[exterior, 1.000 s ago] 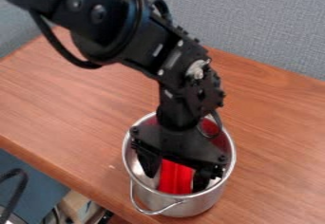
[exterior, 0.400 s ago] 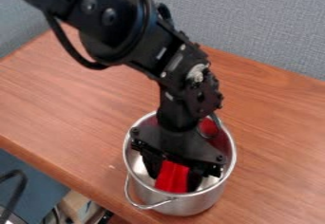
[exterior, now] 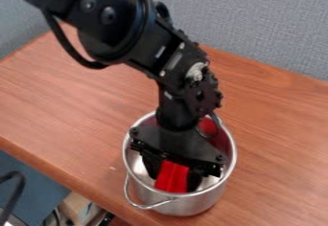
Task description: Move the red object from the metal pot to the table
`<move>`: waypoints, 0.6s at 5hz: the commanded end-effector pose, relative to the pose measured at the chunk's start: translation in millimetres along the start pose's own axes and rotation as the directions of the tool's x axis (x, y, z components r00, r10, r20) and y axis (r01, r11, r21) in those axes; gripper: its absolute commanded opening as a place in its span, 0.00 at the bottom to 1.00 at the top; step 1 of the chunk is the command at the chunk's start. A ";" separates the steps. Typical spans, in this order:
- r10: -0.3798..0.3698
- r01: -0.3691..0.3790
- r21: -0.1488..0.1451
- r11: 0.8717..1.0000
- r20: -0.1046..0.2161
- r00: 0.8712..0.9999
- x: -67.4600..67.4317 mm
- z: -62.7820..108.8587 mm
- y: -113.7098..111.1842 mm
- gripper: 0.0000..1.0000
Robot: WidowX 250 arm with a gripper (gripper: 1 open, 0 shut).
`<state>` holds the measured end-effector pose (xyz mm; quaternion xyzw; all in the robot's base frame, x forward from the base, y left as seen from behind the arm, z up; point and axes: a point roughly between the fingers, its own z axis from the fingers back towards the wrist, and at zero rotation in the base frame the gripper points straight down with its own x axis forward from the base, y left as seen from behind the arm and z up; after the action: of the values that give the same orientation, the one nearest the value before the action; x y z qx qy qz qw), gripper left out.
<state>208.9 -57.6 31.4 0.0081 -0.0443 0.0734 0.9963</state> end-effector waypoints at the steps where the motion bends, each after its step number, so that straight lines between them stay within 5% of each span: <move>1: 0.020 -0.020 -0.004 1.000 0.021 1.000 8.0 4.3 3.8 0.00; 3: 0.029 -0.029 -0.005 1.000 0.020 0.999 9.6 3.2 6.6 0.00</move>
<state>210.8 -53.3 31.7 0.0064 -0.0447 0.0802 0.9958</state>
